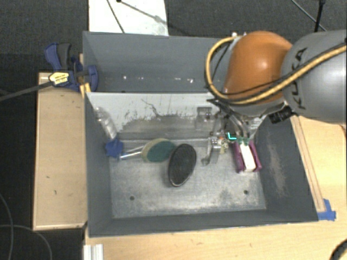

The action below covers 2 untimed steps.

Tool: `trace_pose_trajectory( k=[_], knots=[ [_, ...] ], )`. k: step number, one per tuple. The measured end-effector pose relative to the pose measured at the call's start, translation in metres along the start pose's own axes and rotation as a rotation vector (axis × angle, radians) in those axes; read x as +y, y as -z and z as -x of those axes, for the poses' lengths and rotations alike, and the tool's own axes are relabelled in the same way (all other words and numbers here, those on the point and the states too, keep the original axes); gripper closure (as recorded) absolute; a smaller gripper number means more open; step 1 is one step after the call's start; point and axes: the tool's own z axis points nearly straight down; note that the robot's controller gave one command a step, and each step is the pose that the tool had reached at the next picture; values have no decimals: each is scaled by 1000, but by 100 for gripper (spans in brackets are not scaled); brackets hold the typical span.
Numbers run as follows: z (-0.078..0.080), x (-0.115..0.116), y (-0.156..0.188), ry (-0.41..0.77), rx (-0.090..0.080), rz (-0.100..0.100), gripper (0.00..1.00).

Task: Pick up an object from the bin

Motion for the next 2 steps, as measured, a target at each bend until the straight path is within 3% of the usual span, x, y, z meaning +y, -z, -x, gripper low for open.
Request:
trace_pose_trajectory(
  k=[1,2],
  knots=[
    [-1,52,-116,183,-4,0,0],
    [-13,55,-129,532,-20,-3,0]
  ],
)
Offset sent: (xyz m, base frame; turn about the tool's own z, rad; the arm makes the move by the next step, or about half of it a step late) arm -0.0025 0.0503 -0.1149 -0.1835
